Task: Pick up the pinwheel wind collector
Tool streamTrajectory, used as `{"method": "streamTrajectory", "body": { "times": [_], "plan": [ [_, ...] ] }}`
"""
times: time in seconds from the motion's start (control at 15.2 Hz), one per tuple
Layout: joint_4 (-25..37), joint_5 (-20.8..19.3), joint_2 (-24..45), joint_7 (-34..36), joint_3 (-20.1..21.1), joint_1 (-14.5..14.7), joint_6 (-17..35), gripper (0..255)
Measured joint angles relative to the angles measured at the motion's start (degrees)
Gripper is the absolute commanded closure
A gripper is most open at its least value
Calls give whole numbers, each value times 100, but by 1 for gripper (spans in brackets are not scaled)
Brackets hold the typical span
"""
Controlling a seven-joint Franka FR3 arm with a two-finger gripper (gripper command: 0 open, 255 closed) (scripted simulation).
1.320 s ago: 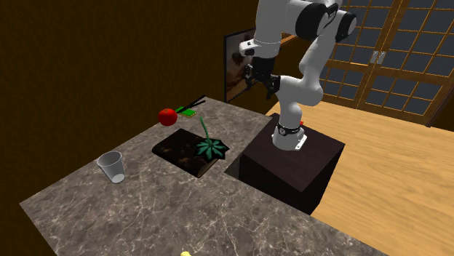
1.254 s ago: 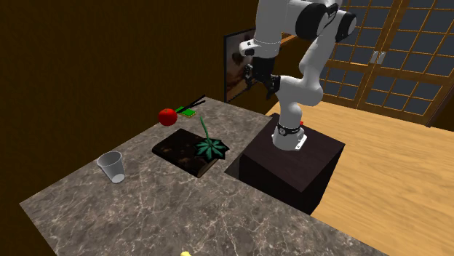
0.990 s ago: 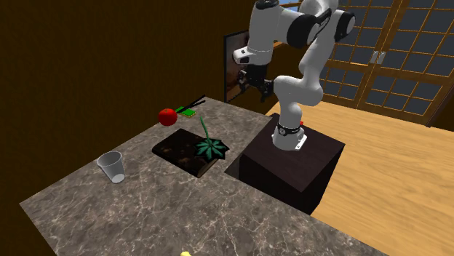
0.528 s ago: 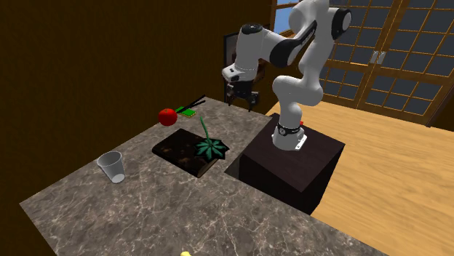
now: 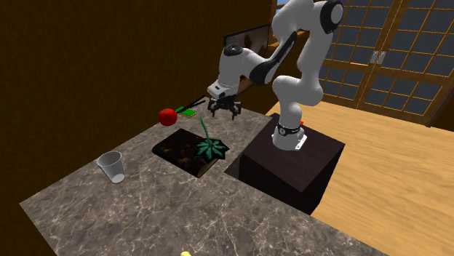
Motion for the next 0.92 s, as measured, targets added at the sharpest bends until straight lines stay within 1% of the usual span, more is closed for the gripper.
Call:
{"method": "streamTrajectory", "body": {
  "times": [0.2, 0.33, 0.59, 0.92],
  "plan": [
    [-56, -336, 516, -580, -344, -9, 690, 0],
    [69, -495, 1020, -1014, -598, 12, 1177, 0],
    [354, -616, 2018, -1837, -989, 80, 2083, 0],
    [355, -662, 2557, -1866, -1065, 88, 2645, 0]
  ]
}}
